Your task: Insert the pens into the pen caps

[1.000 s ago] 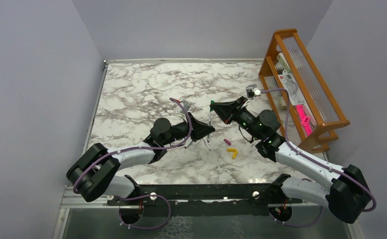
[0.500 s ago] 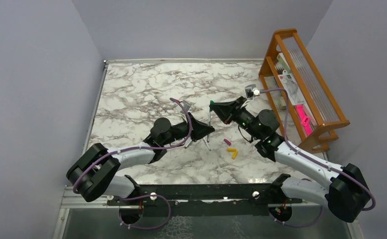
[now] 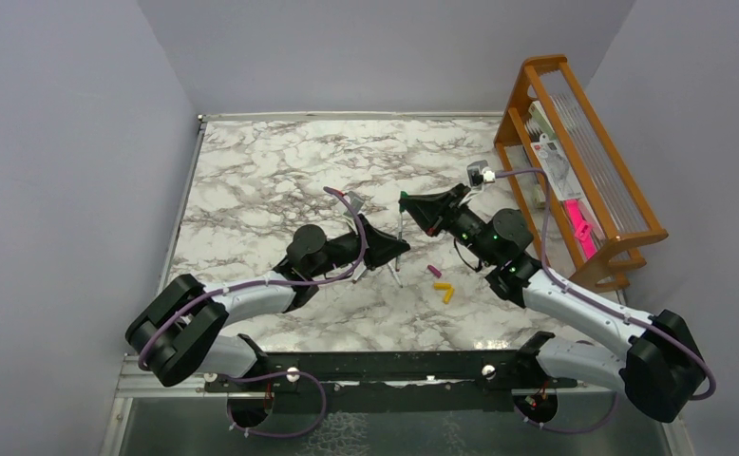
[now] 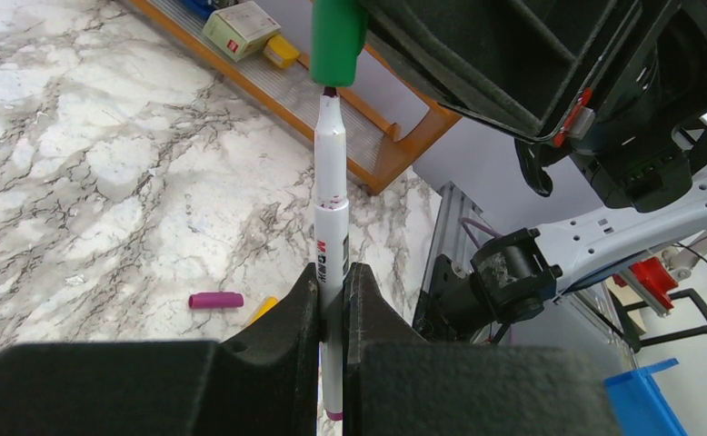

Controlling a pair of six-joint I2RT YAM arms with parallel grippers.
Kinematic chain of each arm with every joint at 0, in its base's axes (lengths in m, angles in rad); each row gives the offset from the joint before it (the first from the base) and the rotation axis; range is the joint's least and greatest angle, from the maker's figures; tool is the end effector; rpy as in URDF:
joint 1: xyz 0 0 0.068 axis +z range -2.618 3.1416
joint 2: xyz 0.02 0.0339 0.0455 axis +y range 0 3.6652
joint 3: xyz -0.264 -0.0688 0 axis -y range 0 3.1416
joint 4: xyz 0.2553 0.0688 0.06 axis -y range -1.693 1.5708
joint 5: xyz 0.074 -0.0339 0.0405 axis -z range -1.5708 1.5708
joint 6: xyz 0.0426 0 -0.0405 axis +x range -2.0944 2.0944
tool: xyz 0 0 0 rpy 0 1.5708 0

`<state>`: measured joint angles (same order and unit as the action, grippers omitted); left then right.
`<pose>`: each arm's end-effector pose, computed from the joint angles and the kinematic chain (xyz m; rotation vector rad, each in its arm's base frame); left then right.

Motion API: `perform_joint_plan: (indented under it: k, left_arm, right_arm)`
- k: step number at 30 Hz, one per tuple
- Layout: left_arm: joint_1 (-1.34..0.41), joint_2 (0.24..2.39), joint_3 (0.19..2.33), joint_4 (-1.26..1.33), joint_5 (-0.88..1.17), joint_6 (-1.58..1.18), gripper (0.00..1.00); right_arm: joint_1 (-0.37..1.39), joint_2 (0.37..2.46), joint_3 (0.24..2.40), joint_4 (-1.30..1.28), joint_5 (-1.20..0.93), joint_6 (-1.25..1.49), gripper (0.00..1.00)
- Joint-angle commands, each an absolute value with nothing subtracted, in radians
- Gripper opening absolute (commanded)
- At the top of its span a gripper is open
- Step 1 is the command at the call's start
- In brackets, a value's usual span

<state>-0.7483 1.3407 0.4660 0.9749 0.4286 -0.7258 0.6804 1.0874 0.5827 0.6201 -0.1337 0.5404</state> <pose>0.1944 -0.2047 0.2244 0.4099 1.6230 -1.4716 0.2026 0.1713 0.2897 -0.2243 1.5361 1.0811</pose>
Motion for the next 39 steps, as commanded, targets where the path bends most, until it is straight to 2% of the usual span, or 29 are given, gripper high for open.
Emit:
perform_joint_plan:
  k: [1,17,39]
  left_arm:
    - [-0.753,1.303,0.485,0.994,0.41,-0.709,0.0]
    - [-0.753,1.328,0.492,0.989,0.388,-0.703,0.0]
    - [-0.752,1.311,0.693,0.868,0.362,-0.588,0.0]
  right_arm:
    - [0.68,1.102,0.595,0.642,-0.155,0.531,0.02]
    - [0.679,1.077,0.574,0.617,-0.206,0.546,0.02]
    - [0.679,1.026,0.451,0.479,-0.285,0.566,0.02]
